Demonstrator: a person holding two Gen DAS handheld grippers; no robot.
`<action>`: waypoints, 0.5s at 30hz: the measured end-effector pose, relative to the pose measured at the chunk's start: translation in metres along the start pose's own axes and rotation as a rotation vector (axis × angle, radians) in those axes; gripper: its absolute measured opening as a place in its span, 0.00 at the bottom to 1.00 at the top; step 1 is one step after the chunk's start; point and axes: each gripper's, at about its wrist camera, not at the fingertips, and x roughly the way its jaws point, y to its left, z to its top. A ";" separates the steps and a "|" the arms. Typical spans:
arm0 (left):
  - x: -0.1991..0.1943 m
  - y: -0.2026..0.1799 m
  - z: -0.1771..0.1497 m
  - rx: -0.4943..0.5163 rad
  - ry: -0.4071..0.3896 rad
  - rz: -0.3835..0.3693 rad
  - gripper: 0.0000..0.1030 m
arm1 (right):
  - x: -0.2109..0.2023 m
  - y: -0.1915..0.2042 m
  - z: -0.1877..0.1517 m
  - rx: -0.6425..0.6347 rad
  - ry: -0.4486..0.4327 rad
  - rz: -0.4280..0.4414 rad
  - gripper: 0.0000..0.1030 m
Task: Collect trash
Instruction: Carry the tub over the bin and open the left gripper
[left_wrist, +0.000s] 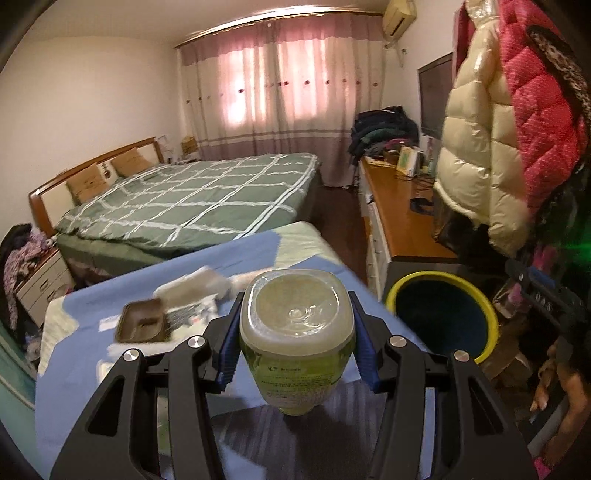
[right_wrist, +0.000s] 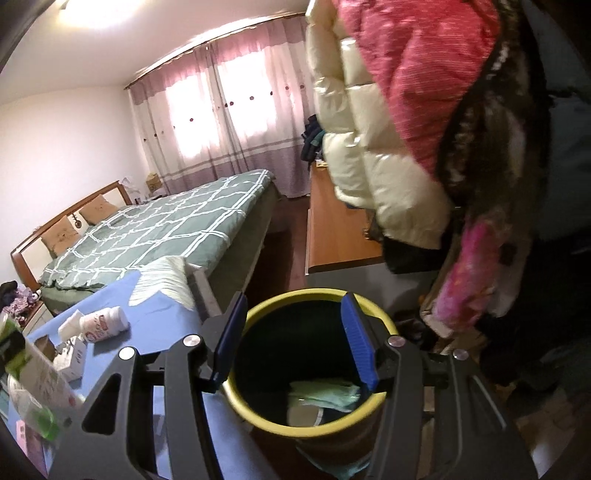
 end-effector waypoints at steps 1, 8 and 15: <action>0.002 -0.008 0.005 0.009 -0.002 -0.012 0.50 | -0.002 -0.005 0.000 -0.001 -0.001 -0.007 0.49; 0.015 -0.069 0.035 0.055 -0.019 -0.120 0.50 | -0.005 -0.042 0.002 0.009 -0.009 -0.051 0.49; 0.051 -0.131 0.056 0.082 0.003 -0.191 0.50 | -0.005 -0.070 -0.002 0.028 0.001 -0.088 0.50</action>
